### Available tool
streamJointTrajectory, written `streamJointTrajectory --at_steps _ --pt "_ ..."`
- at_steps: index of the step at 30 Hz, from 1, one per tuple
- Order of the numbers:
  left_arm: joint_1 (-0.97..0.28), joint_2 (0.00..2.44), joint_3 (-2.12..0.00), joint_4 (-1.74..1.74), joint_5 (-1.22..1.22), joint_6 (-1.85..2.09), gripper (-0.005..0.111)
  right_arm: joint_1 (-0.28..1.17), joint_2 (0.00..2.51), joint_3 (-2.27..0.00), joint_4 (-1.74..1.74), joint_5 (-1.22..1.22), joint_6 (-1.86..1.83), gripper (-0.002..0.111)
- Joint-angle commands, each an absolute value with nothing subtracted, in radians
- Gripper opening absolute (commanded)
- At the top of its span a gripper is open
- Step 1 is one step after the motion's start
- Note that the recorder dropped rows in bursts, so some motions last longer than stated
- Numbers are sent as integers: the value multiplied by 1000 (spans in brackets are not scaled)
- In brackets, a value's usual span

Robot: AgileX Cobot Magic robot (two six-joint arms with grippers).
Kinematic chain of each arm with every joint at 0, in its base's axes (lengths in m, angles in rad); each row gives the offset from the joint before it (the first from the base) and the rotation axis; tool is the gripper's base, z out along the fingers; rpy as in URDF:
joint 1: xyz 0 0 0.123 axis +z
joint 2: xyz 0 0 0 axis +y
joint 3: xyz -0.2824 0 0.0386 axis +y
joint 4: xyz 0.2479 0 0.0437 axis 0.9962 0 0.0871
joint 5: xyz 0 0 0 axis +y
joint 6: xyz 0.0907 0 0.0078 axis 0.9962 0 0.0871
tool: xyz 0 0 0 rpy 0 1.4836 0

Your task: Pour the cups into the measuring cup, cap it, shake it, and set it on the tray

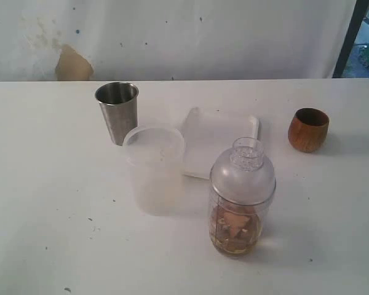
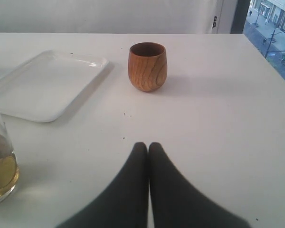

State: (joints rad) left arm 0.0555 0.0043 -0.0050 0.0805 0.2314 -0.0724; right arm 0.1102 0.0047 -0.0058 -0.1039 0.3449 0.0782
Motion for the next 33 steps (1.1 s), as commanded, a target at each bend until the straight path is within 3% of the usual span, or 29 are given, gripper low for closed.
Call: streamJointTrajectory --at_steps 1,20,33 --pt "57 0 0 69 232 -73 21 108 0 0 -103 340 83 0" --pt "57 0 0 69 232 -71 21 108 0 0 -111 296 82 0" --pt "57 0 0 69 232 -71 21 108 0 0 -173 -399 153 0"
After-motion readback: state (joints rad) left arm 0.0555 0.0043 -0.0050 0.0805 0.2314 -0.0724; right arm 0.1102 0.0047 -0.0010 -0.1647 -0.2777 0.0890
